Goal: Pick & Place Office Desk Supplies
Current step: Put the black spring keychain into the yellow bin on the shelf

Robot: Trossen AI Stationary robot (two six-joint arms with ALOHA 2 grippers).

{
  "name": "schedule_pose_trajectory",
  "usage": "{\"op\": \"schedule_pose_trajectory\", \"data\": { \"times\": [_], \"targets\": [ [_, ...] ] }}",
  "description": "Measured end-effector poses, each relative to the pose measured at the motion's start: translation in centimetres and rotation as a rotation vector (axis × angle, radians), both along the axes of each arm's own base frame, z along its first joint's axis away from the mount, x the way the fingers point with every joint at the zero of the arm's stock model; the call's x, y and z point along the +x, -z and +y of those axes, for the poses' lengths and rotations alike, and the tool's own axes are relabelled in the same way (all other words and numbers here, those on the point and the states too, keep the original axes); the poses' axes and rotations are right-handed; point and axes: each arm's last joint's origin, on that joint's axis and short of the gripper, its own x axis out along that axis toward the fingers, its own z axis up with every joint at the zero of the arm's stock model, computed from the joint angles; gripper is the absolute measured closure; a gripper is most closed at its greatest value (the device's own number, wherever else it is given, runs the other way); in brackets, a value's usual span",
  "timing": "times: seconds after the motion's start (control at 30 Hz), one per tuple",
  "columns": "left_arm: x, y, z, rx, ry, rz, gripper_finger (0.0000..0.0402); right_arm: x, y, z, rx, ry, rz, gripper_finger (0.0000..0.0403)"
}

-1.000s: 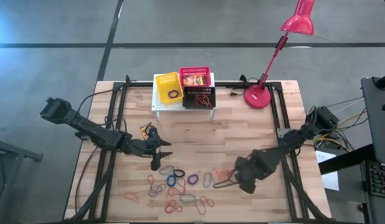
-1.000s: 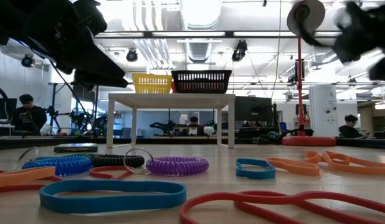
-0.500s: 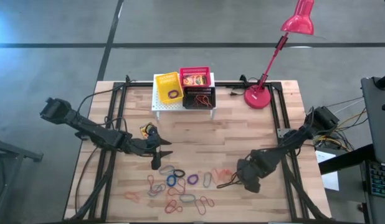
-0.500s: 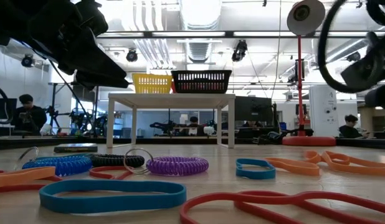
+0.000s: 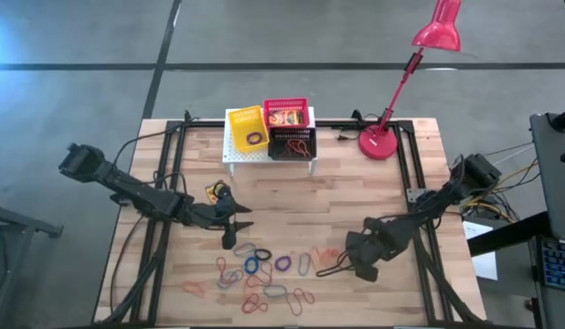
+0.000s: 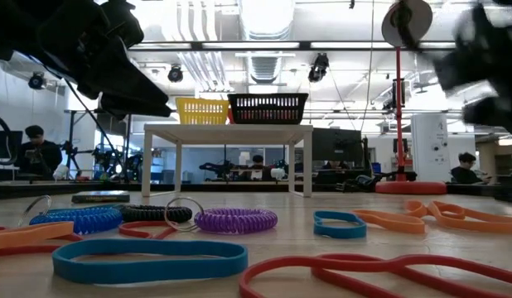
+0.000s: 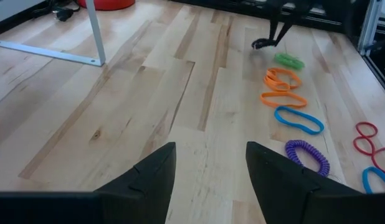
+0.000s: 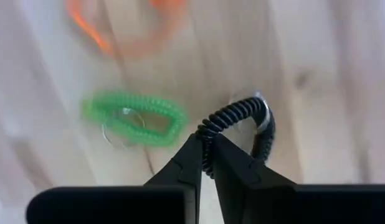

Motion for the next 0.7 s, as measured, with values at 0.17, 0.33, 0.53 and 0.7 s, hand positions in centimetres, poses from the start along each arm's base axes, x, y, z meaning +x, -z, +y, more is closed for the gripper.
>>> {"op": "schedule_pose_trajectory", "data": {
  "times": [0.17,0.33,0.53,0.7],
  "targets": [
    [0.0,-0.1,0.0,-0.002,0.000,-0.009,0.0204,1.9,-3.6,0.0,-0.157,-0.071,-0.272,0.0379],
    [0.1,-0.1,0.0,0.000,-0.002,-0.014,0.0204,5.4,-6.7,-1.1,-0.270,-0.180,-0.567,0.0379],
    [0.1,-0.1,0.0,-0.001,-0.002,-0.014,0.0204,10.4,-10.6,-5.0,-0.308,-0.368,-0.947,0.0380],
    [0.1,-0.1,0.0,-0.001,-0.003,-0.014,0.0204,12.8,-15.2,-11.6,-0.291,-0.259,-1.093,0.0380]
  ]
}}
